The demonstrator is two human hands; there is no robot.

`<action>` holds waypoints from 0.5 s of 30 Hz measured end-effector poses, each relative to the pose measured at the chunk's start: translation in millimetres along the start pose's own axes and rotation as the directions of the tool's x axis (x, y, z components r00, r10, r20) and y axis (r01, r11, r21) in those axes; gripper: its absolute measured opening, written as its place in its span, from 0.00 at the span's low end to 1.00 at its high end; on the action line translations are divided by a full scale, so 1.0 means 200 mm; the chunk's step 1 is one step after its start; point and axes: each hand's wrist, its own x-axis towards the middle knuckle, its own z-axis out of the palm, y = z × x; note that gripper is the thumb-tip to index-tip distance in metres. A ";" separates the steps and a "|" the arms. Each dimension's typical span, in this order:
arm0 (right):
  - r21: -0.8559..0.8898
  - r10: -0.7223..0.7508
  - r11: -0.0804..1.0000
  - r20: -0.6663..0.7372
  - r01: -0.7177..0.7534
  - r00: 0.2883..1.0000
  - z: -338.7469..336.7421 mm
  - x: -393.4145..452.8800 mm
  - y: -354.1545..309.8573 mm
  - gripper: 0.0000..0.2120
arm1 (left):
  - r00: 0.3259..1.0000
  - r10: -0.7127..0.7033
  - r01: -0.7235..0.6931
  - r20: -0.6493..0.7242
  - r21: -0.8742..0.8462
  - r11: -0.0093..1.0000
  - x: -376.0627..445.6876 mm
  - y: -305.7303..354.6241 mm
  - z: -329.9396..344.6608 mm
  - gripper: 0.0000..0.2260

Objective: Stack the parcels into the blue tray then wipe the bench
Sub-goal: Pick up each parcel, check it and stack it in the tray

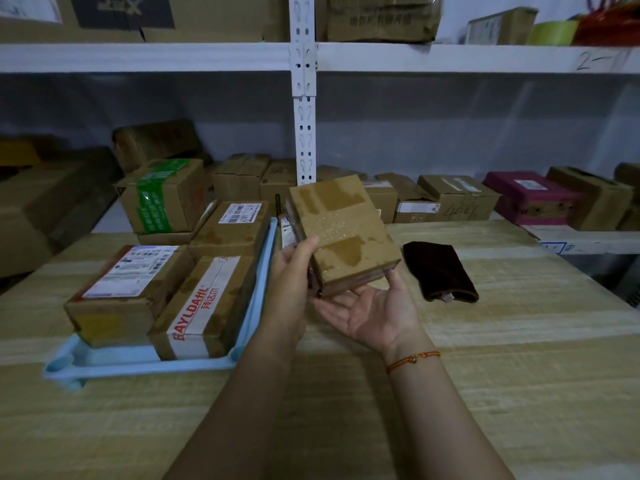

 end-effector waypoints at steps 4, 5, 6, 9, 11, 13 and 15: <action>-0.235 -0.322 0.938 -0.307 0.257 0.896 -0.01 0.04 -0.01 0.22 | 0.988 -0.016 0.010 -0.157 -0.042 0.999 0.00 0.03 -0.01 0.30; -0.299 -0.439 0.887 -0.316 0.351 0.841 0.00 0.03 0.00 0.19 | 0.986 -0.008 0.001 -0.169 -0.039 0.999 0.00 0.04 -0.01 0.31; -0.414 -0.552 0.808 -0.282 0.420 0.784 0.02 0.02 0.00 0.19 | 0.985 0.008 -0.012 -0.174 -0.021 1.000 0.00 0.05 -0.01 0.33; -0.790 -0.760 0.407 -0.014 0.459 0.650 0.06 -0.02 0.02 0.36 | 0.984 0.050 -0.048 -0.174 0.015 0.999 0.00 0.05 -0.01 0.38; -0.916 -0.750 0.144 0.147 0.376 0.645 0.08 -0.04 0.04 0.48 | 0.983 0.073 -0.068 -0.167 0.038 0.997 0.00 0.04 -0.01 0.38; -0.951 -0.715 0.002 0.214 0.308 0.665 0.09 -0.04 0.06 0.53 | 0.982 0.106 -0.092 -0.159 0.094 0.991 -0.01 0.04 0.00 0.38; -0.963 -0.698 -0.049 0.223 0.265 0.681 0.09 -0.03 0.06 0.54 | 0.980 0.132 -0.114 -0.147 0.128 0.985 -0.02 0.05 0.00 0.37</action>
